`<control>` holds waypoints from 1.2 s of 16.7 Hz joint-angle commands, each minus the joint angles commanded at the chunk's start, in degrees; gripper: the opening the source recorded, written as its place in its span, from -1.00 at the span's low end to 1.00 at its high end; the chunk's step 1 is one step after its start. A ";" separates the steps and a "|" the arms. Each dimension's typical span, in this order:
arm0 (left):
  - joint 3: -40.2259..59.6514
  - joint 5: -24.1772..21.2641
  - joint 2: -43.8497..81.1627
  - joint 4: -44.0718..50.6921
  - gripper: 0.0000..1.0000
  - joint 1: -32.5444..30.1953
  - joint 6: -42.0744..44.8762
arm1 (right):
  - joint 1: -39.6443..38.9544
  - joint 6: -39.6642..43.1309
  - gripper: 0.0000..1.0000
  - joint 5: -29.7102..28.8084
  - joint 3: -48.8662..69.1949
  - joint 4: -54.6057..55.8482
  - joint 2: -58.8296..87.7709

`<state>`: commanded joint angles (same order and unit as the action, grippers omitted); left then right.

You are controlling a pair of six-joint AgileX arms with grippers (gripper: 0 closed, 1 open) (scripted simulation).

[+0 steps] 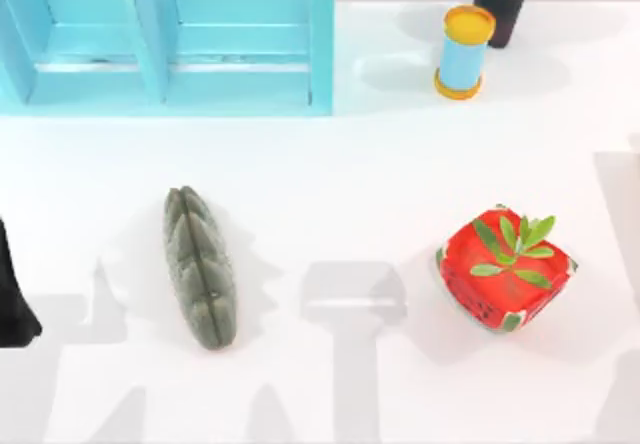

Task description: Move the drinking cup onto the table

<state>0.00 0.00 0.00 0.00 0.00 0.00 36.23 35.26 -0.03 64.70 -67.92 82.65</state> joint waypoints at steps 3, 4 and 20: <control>0.00 0.00 0.00 0.00 1.00 0.00 0.00 | 2.32 2.64 1.00 0.14 5.04 -4.25 4.44; 0.00 0.00 0.00 0.00 1.00 0.00 0.00 | 2.56 2.94 1.00 0.17 5.61 -4.78 4.92; 0.00 0.00 0.00 0.00 1.00 0.00 0.00 | 2.25 2.54 1.00 0.16 -11.80 18.56 10.79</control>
<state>0.00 0.00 0.00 0.00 0.00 0.00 38.48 37.80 0.13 52.90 -49.36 93.44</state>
